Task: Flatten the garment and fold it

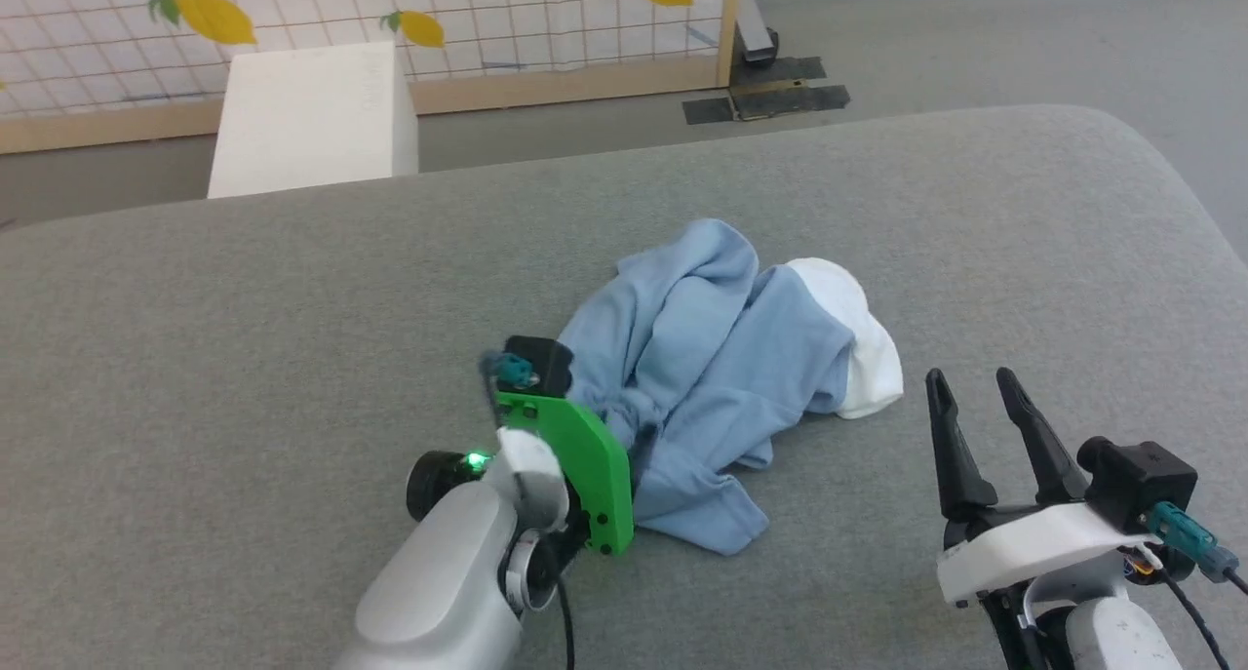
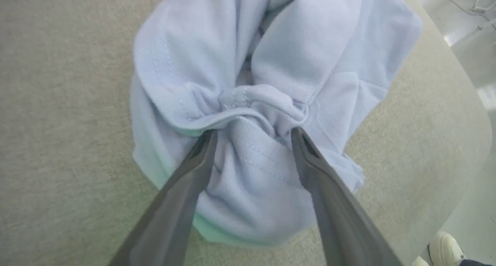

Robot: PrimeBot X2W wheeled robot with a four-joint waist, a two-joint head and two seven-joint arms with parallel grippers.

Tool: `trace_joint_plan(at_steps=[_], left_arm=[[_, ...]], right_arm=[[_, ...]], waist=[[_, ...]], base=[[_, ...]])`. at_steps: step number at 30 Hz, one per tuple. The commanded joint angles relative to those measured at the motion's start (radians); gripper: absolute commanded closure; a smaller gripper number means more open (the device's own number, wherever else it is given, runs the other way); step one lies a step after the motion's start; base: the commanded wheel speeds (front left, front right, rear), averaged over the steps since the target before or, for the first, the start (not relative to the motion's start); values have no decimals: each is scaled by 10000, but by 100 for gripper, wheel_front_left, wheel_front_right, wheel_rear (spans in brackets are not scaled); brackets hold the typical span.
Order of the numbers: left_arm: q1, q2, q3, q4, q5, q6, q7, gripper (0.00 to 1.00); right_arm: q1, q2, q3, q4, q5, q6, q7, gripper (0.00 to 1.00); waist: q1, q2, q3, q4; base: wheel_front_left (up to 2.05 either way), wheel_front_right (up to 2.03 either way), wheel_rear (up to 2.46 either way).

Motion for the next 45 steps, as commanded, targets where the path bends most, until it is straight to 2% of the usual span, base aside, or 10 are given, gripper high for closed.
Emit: trace_joint_plan(at_steps=[1, 11, 19, 24, 30, 31, 32, 34, 39, 45], left_arm=[[303, 61, 236, -391, -8, 178, -691, 0], [2297, 934, 1643, -3080, 1039, 1147, -5890, 0], [3674, 922, 3077, -5226, 2744, 1389, -6340, 0], [3748, 457, 3528, -5420, 3171, 1013, -6342, 0], [3612, 112, 3689, -5219, 3392, 602, -6343, 0], [3596, 83, 3691, -5173, 3400, 548, -6343, 0], [3576, 53, 3674, -5114, 3426, 488, -6343, 0], [3534, 13, 3659, -5024, 3456, 401, -6343, 0], [3551, -34, 3718, -4809, 3431, 272, -6343, 0], [3660, -49, 3812, -4670, 3395, 193, -6344, 0]], right_arm=[[165, 8, 2, -80, -8, -15, 29, 0], [238, 8, 56, -407, -94, -15, 200, 0], [-1062, 9, 487, -390, 1112, -15, 3055, 0], [-2205, 9, 451, 455, 1427, -15, 5537, 0], [-3239, 9, 291, 1513, 1638, -15, 6740, 0], [-3363, 9, 219, 1682, 1620, -15, 6798, 8], [-3527, 9, 203, 1878, 1563, -15, 6852, 50], [-3840, 9, 327, 2041, 1466, -15, 6719, 94], [-4397, 9, 1580, 1770, 1876, -15, 5852, 100], [-4034, 9, 4783, 956, 2007, -15, 6365, 100]], waist=[[1, -1, -117, 240], [1, -1, -285, 950], [1, -1, 369, 1733], [1, -1, 767, 2171], [1, -1, 1049, 2564], [1, -1, 1076, 2608], [1, -1, 1094, 2670], [1, -1, 1093, 2765], [1, -1, 910, 2856], [1, -1, 586, 2908]], base=[[0, 0, 0], [0, 0, 0], [0, 0, 0], [0, 0, 0], [0, 0, 0], [0, 0, 0], [0, 0, 0], [0, 0, 0], [0, 0, 0], [0, 0, 0]])
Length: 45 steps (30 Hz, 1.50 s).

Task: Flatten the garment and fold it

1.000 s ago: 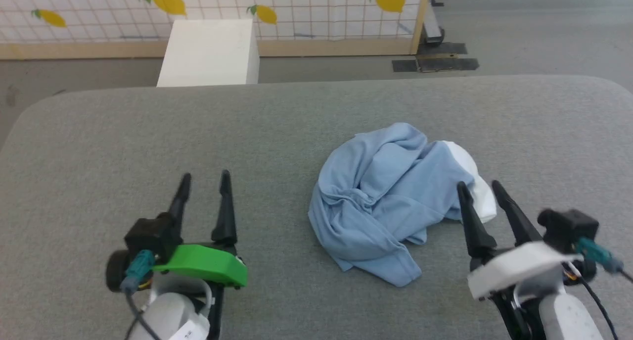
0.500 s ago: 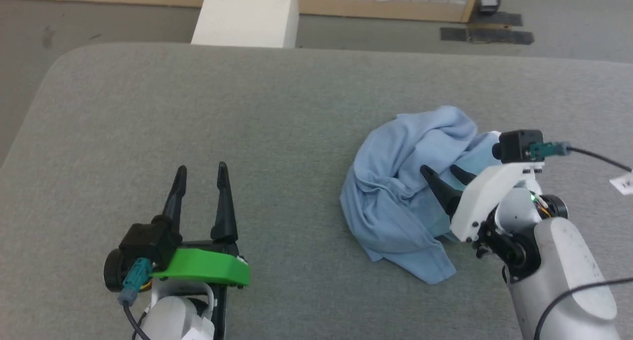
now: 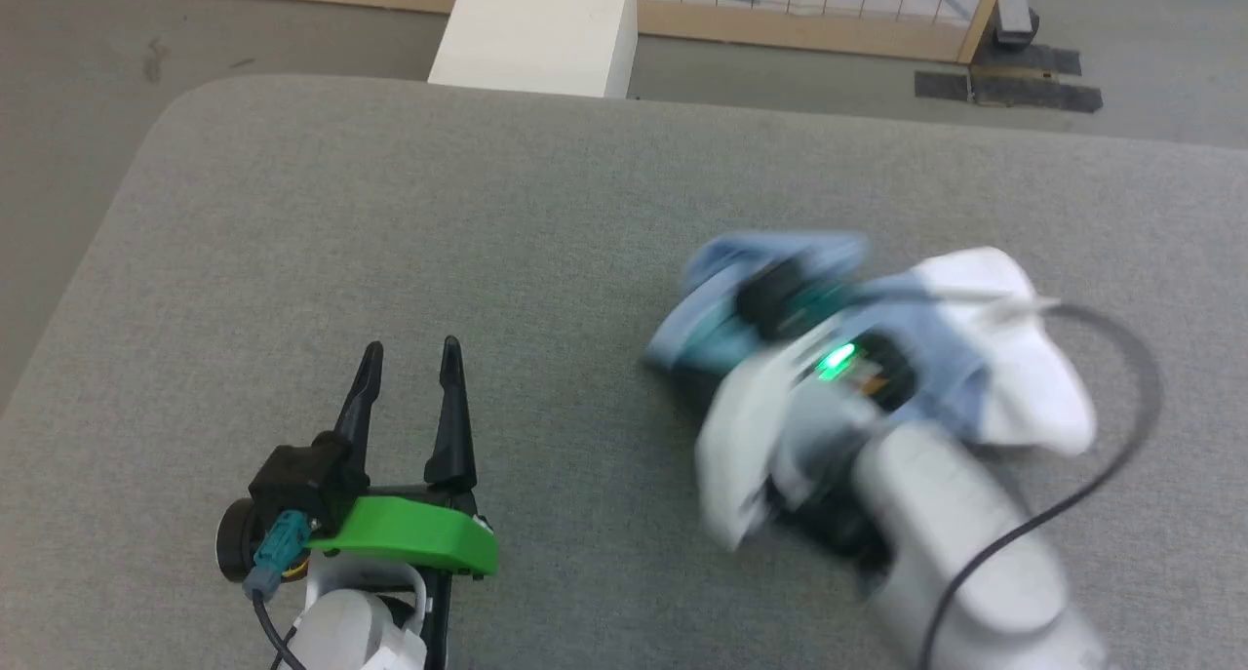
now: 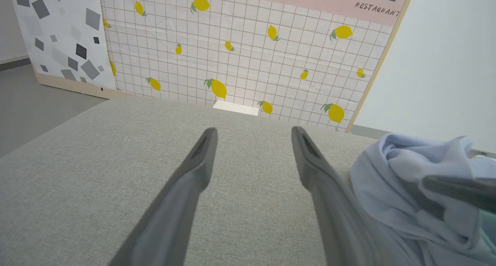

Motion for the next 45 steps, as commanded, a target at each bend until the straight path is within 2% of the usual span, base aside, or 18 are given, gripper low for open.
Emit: trace_joint_plan(at_steps=[1, 5, 7, 8, 9, 15, 20, 22, 25, 29, 32, 34, 35, 38, 41, 44, 45], left_arm=[[46, -46, 24, 24, 1, -57, -45, 0], [147, -48, 33, 57, -79, -57, -45, 0], [227, -49, 42, 78, -101, -59, -45, 0], [272, -49, 50, 91, -108, -65, -45, 0], [326, -49, 67, 106, -114, -72, -45, 0], [577, -50, 180, 200, -61, -147, -45, 0], [611, -50, 150, 259, -45, -291, -45, 0], [599, -50, 96, 271, -52, -325, -45, 0], [537, -50, -60, 346, -123, -388, -45, 0], [461, -50, -810, 789, -289, -726, 59, 0], [346, -50, -1873, 1281, -354, -1116, 1103, 0], [238, -50, -2373, 1509, -203, -1155, 1931, 0], [209, -45, -2529, 1633, -89, -1066, 2383, 0], [165, -26, -2703, 1942, 346, -240, 3995, 0], [118, 62, -2768, 1822, 861, 556, 5107, 0], [277, 161, -2855, 1573, 936, 804, 6237, 0], [344, 232, -2894, 1501, 912, 777, 6590, 51]], right_arm=[[369, 12, 586, -104, 13, -13, 330, 100], [1282, -232, 2139, -402, 251, -13, 1533, 100], [1704, -515, 2321, -631, 469, -13, 1924, 100], [1843, -659, 2295, -775, 482, -13, 1971, 75], [2010, -808, 2106, -991, 454, -13, 1852, 0], [3282, -1018, -272, -2422, -40, -13, 629, 0], [4661, -385, -3463, -3482, -1121, -13, -1022, 0], [5069, -172, -4499, -3610, -1525, -13, -1806, 0], [5494, -30, -5481, -3494, -1874, -13, -2710, 0], [5793, 5, -5885, -3165, -1685, -13, -3163, 0], [5780, 9, -5950, -3011, -1419, -13, -3255, 0], [5684, 9, -5917, -2946, -1326, -13, -3297, 0], [5637, 10, -5885, -2917, -1264, -13, -3304, 0], [5494, 10, -5744, -2859, -1119, -13, -3326, 0], [5408, 11, -5608, -2815, -1004, -13, -3379, 0], [5347, 11, -5448, -2727, -892, -13, -3427, 0], [5328, 11, -5410, -2699, -879, -13, -3440, 0]], waist=[[-1, 1, -133, 25], [-1, 1, -292, 26], [-1, 1, -374, -6], [-1, 1, -412, -34], [-1, 1, -464, -71], [-1, 1, -774, -351], [-1, 1, -956, -673], [-1, 1, -985, -820], [-1, 1, -977, -1035], [-1, 1, -980, -1382], [-1, 1, -952, -1636], [-1, 1, -919, -1758], [-1, 1, -905, -1805], [-1, 1, -822, -1938], [-1, 1, -722, -2009], [-1, 1, -598, -2059], [-1, 1, -564, -2072]], base=[[0, 0, 0], [0, 0, 0], [0, 0, 0], [0, 0, 0], [0, 0, 0], [0, 0, 0], [0, 0, 0], [0, 0, 0], [0, 0, 0], [0, 0, 0], [0, 0, 0], [0, 0, 0], [0, 0, 0], [0, 0, 0], [0, 0, 0], [0, 0, 0], [0, 0, 0]])
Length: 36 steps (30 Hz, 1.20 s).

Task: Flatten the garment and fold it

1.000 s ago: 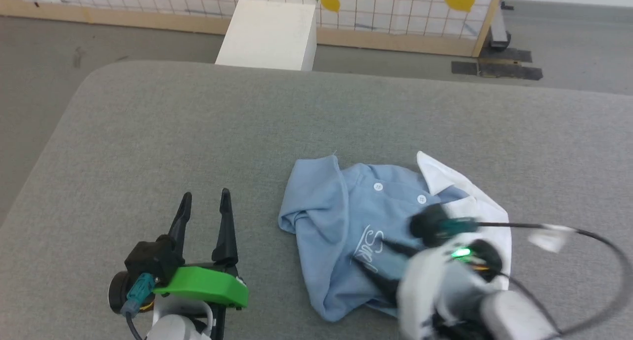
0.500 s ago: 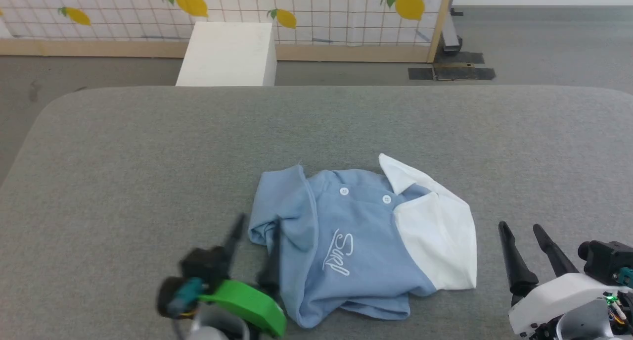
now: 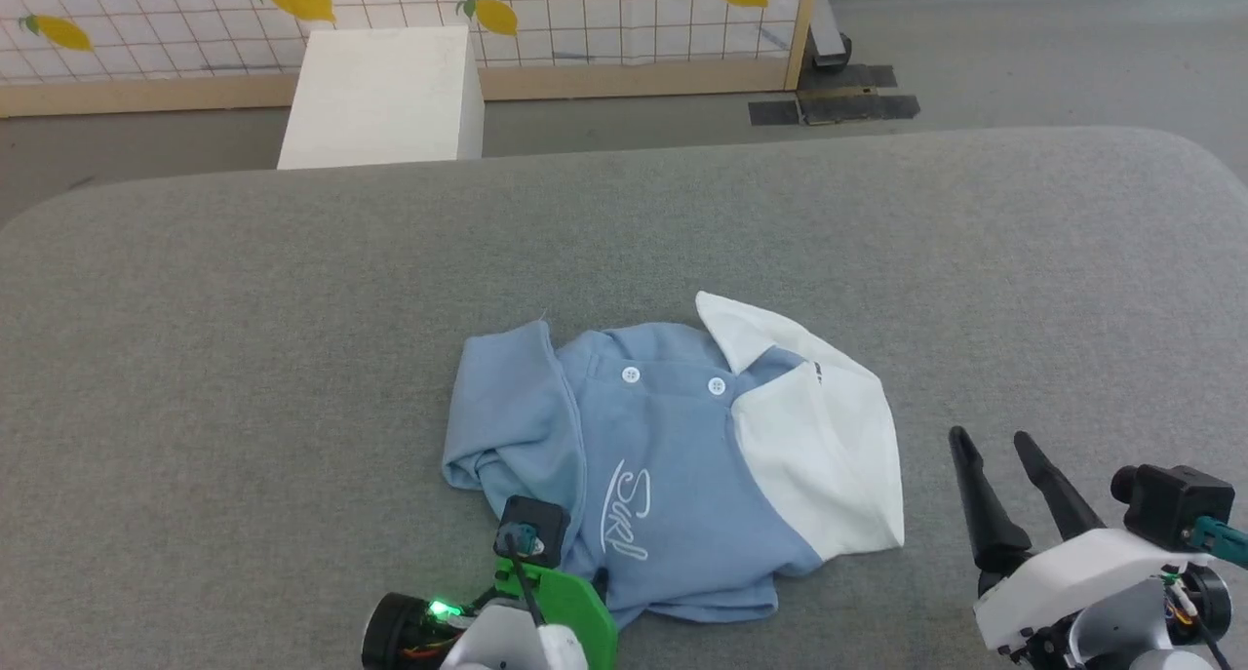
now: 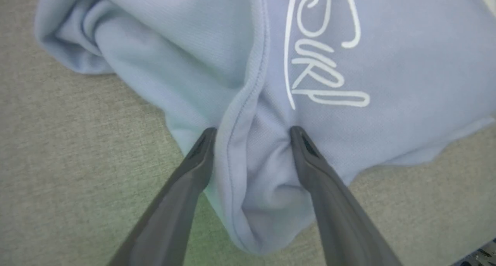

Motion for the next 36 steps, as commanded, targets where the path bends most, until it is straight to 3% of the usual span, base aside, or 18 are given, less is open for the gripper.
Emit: trace_joint_plan(at_steps=[1, 6, 13, 16, 19, 20, 21, 27, 33, 36], left_arm=[[67, 219, -53, -122, -20, -97, 338, 100], [-158, 1198, 448, -1183, -67, -328, 527, 100], [-1831, 2640, 2194, -1519, -30, -142, -670, 100], [-2774, 2866, 2790, -862, -137, 13, -1299, 100], [-3224, 2683, 3119, -108, -538, 88, -1511, 100], [-3287, 2575, 3222, 122, -693, 136, -1581, 57], [-3289, 2505, 3243, 266, -763, 147, -1648, 1], [-2462, 1609, 3639, 641, -1576, 367, -2703, 0], [-1256, 559, 3910, -151, -2010, 207, -5878, 0], [-812, 175, 3899, -565, -2053, -26, -6551, 0]], right_arm=[[-179, 21, 75, 61, 63, -13, -77, 0], [-391, 21, 284, 180, 169, -13, -183, 0], [-693, 21, 462, 287, 179, -13, -283, 0], [-896, 22, 596, 317, 177, -13, -293, 0], [-1075, 22, 764, 361, 187, -13, -306, 0], [-1139, 22, 817, 384, 206, -13, -333, 0], [-1184, 22, 858, 410, 214, -13, -355, 0], [-1392, 22, 1198, 529, 143, -13, -481, 0], [-1516, 22, 1625, 351, 65, -13, -753, 0], [-1728, 22, 1886, 418, -63, -13, -807, 0]], waist=[[0, -1, 110, -67], [0, -1, 344, -192], [0, -1, 815, -271], [0, -1, 1121, -316], [0, -1, 1382, -375], [0, -1, 1469, -382], [0, -1, 1509, -375], [0, -1, 1479, -39], [0, -1, 1160, 745], [0, -1, 1080, 1270]], base=[[0, 0, 0], [0, 0, 0], [0, 0, 0], [0, 0, 0], [0, 0, 0], [0, 0, 0], [0, 0, 0], [0, 0, 0], [0, 0, 0], [0, 0, 0]])
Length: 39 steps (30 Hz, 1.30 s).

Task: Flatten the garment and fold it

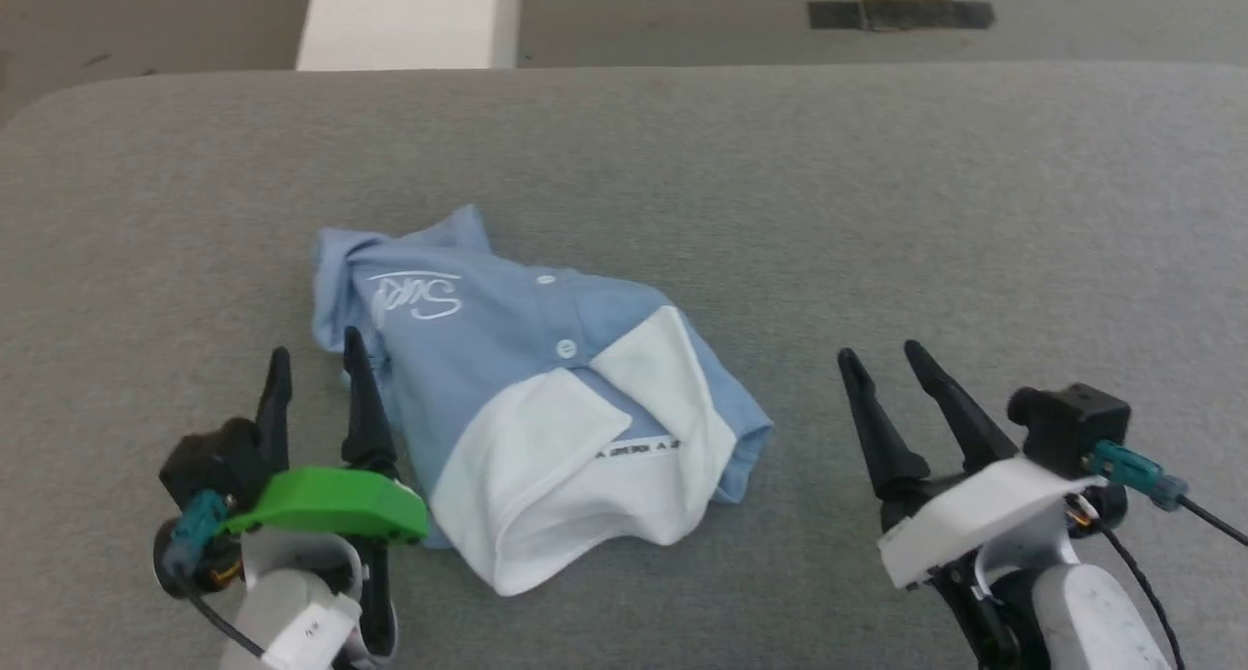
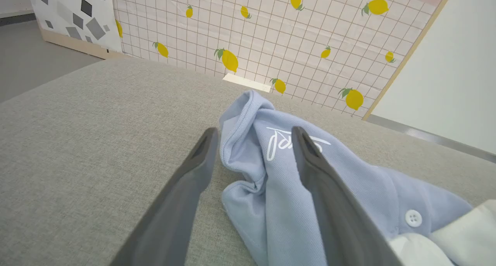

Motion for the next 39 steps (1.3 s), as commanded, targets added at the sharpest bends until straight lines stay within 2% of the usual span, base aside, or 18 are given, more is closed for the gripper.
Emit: trace_joint_plan(at_steps=[1, 3, 7, 13, 14, 15, 16, 18, 22, 23, 25, 35, 38, 39], left_arm=[[200, -90, 12, -188, 40, -88, -87, 0], [329, -247, 67, -830, 283, -123, -105, 0], [545, -370, 41, -1360, 523, -372, -110, 0], [671, -385, -505, -1481, 86, -90, -112, 0], [684, -385, -552, -1468, 39, -44, -112, 0], [702, -386, -597, -1434, -1, -9, -113, 0], [704, -386, -613, -1407, -16, 0, -113, 0], [723, -386, -636, -1345, -58, 14, -113, 0], [715, -387, -560, -1253, -48, 3, -113, 0], [677, -387, -504, -1147, -13, -45, -113, 0], [671, -387, -507, -1072, 16, -101, -114, 0], [553, -388, -677, -792, 215, -357, -114, 0], [517, -388, -791, -661, 303, -448, -114, 0], [499, -388, -839, -619, 332, -488, -114, 0]], right_arm=[[-270, 14, 121, 95, -120, -13, 63, 0], [-519, 13, 337, 407, -273, -13, 443, 0], [-1015, -149, 773, 1466, -480, -13, 2114, 0], [-1569, -418, 914, 2670, -1155, -13, 4787, 0], [-1607, -410, 928, 2760, -1202, -13, 5116, 49], [-1652, -397, 913, 2799, -1235, -13, 5420, 68], [-1702, -390, 896, 2751, -1243, -13, 5539, 100], [-1847, -373, 663, 2473, -1295, -13, 5363, 100], [-2150, -363, -364, 1616, -1718, -13, 4018, 100], [-2105, -388, -1617, 1004, -2158, -13, 3209, 100], [-1898, -399, -2549, 624, -2460, -13, 3016, 100], [-281, -79, -6795, -327, -3434, -13, 3777, 100], [56, -5, -7366, -142, -3342, -13, 4074, 100], [142, 3, -7389, 33, -3137, -13, 4128, 94]], waist=[[0, -1, -249, 747], [0, -1, -207, 1053], [0, -1, -163, 1539], [0, -1, -102, 2009], [0, -1, -99, 2040], [0, -1, -98, 2060], [0, -1, -99, 2067], [0, -1, -122, 2033], [0, -1, -175, 1803], [0, -1, -281, 1567], [0, -1, -354, 1386], [0, -1, -466, 592], [0, -1, -476, 407], [0, -1, -480, 330]], base=[[0, 0, 0], [0, 0, 0], [0, 0, 0], [0, 0, 0], [0, 0, 0], [0, 0, 0], [0, 0, 0], [0, 0, 0], [0, 0, 0], [0, 0, 0], [0, 0, 0], [0, 0, 0], [0, 0, 0], [0, 0, 0]])
